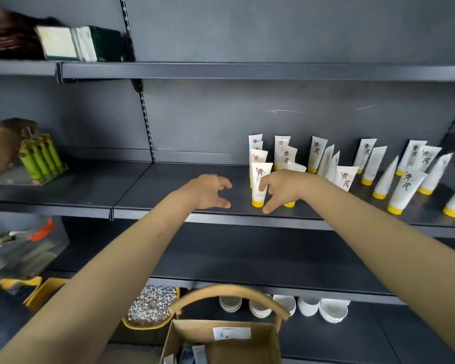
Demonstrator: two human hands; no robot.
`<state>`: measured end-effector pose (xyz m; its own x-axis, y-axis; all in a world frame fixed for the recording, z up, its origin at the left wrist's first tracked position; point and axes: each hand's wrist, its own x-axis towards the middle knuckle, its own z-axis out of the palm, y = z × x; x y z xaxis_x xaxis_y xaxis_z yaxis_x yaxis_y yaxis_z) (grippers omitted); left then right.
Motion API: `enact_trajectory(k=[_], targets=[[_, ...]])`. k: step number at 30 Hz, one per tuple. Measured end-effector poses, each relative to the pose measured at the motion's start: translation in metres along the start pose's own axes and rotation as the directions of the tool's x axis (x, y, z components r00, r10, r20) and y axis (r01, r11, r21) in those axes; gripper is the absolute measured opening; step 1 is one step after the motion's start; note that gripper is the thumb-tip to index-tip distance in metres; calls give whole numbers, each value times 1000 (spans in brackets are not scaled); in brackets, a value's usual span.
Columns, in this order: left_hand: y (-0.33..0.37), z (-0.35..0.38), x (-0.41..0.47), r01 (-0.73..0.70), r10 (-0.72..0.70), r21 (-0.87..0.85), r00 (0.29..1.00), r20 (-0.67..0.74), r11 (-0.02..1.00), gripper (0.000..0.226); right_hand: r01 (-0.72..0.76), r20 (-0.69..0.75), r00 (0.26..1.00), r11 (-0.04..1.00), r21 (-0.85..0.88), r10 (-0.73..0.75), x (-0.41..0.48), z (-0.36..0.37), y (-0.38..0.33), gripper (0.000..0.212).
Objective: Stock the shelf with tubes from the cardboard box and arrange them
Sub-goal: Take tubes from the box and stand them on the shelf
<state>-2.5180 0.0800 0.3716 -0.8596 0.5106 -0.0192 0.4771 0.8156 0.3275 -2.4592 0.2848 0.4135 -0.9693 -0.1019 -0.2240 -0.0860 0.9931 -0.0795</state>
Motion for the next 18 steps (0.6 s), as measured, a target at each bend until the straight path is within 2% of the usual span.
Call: enact_trajectory(k=[4,8,14,18], targets=[[20,25,-26,20,-21,34,999,44,999,56,36,79,996,999,32,-38,-28,32,9,69],[33,62,-52,51,-73,165,988,133,985,57,43,218,975,999,5,-43,-51,71,23,72],[34,131,-106,66,-126,212,950,287,975,54,22,323,944,992,121,-60,-75,149,30,71],[20,168,-132,19,-110,228,913,392,973,52,36,402,912,993,113,-79,-82,202,17,55]])
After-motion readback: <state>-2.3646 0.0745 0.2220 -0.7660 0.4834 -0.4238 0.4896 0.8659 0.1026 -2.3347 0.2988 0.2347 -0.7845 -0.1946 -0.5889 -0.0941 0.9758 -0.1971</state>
